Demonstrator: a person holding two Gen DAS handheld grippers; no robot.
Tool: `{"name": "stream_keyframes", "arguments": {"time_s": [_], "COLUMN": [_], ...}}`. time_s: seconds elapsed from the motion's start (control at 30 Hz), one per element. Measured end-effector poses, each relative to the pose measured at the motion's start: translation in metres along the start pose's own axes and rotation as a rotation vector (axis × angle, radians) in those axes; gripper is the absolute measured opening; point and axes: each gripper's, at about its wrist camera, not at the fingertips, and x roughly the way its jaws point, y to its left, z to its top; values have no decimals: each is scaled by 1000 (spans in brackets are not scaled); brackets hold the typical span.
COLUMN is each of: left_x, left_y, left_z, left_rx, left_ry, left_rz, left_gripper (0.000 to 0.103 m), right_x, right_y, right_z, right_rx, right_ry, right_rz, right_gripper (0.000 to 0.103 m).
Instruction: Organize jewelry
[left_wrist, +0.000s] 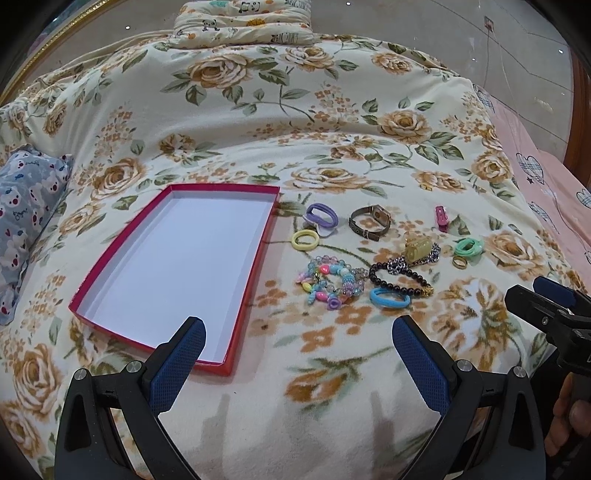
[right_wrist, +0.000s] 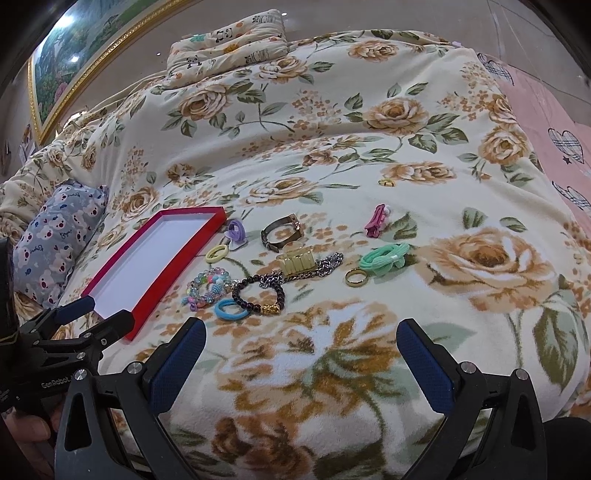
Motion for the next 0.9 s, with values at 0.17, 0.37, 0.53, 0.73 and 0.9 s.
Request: {"name": "stream_keyframes", "arguments": {"time_s": [0.17, 0.37, 0.53, 0.73, 0.9], "left_x": [9, 23, 45, 67, 91], "left_y": [6, 10, 20, 24, 19], "left_z": [7, 13, 23, 42, 57], "left_rx": [-10, -11, -36, -23, 10], "left_ry": [20, 45, 101, 121, 156], "left_rz": [-22, -47, -89, -90, -91], "left_gripper": [101, 100, 86, 79, 71], "right_x": [4, 12, 25, 44, 61], "right_y": [-4, -5, -8, -17, -24], "right_z": [1, 7, 12, 19, 23], "right_rx": [7, 2, 10, 28, 42], "right_ry": [3, 6, 35, 79, 124], "right_rz": [2, -1, -1, -18, -21], "right_gripper": [102, 97, 83, 69, 60]}}
